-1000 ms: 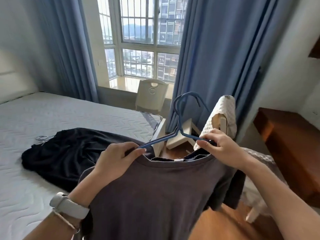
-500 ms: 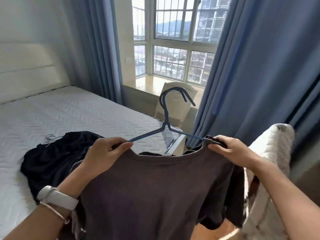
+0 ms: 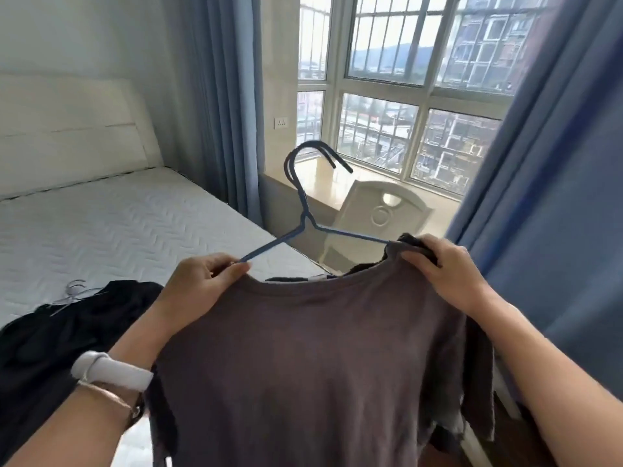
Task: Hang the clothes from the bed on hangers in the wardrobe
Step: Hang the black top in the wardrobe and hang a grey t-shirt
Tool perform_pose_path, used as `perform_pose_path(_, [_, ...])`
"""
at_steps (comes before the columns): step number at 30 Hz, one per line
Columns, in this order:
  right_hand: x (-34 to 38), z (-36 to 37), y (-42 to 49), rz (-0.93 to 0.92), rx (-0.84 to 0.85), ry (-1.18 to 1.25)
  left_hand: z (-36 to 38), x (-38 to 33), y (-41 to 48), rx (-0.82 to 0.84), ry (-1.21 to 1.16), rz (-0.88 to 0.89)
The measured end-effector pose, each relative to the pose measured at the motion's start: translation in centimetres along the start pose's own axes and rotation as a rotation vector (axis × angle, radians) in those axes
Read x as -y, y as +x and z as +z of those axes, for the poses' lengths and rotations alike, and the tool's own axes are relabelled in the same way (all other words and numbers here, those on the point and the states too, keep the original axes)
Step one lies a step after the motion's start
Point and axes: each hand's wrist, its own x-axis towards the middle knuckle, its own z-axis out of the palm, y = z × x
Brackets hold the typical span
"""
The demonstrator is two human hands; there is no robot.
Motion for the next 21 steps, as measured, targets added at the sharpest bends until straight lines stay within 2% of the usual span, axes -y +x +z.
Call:
perform_pose_path(9, [-0.3,5.3,21.5,-0.182,0.031,0.056,0.0,2.3,16.0,-0.203,0.117,-0.116])
perform_pose_path(17, [2.3,16.7,39.5,-0.304,0.193,0.191,-1.0,8.8,28.8,-0.488,0.161,-0.347])
perform_pose_path(21, [3.1,24.2,47.1,-0.327,0.281,0.217,-0.9,13.6,34.4,-0.572,0.179,-0.478])
